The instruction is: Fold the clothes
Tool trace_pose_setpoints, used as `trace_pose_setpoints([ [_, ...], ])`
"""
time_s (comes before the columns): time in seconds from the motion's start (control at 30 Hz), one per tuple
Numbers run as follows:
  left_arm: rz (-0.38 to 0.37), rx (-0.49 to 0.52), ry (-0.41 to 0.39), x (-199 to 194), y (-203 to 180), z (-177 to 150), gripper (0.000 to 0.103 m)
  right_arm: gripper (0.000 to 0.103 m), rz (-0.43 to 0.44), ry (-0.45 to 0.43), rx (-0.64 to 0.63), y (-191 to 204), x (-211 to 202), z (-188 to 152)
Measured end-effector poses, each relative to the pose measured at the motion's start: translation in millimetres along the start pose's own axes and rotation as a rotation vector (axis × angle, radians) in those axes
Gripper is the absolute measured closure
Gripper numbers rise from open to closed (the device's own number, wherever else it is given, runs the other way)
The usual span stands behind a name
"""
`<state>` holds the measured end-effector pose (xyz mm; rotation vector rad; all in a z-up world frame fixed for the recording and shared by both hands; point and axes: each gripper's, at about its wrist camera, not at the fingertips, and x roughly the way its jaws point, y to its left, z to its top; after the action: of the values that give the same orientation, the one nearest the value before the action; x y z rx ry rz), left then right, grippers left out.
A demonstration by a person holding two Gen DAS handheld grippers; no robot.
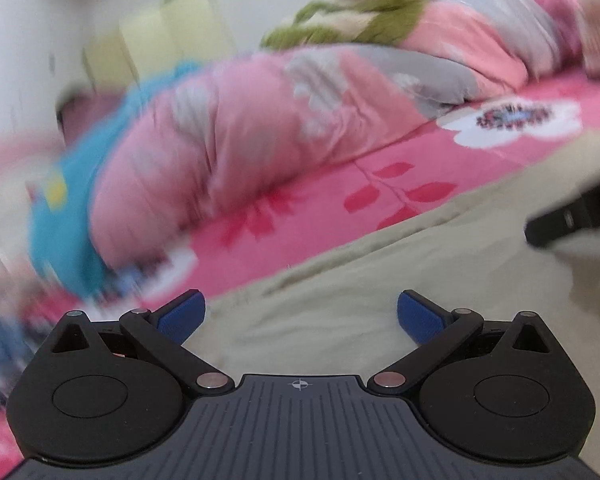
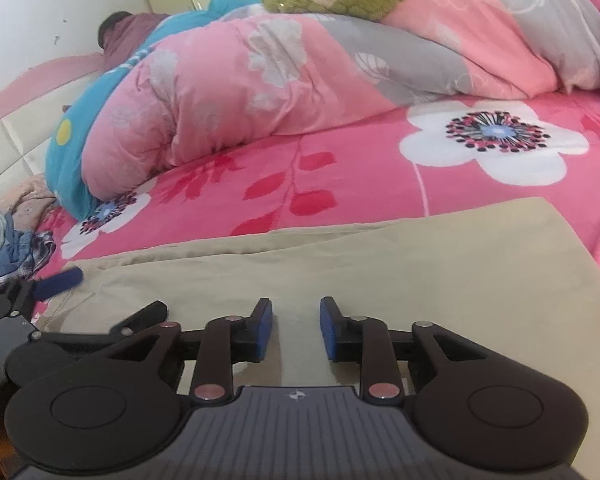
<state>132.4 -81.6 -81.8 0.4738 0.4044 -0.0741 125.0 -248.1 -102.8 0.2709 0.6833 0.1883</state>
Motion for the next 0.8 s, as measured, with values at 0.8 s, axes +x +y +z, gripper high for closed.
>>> trace_pose_setpoints([
  [0.8,-0.286,-0.363,0.118,33,54,-13,0.0,0.068,0.051,-0.028,0.04,-8,1,-7],
])
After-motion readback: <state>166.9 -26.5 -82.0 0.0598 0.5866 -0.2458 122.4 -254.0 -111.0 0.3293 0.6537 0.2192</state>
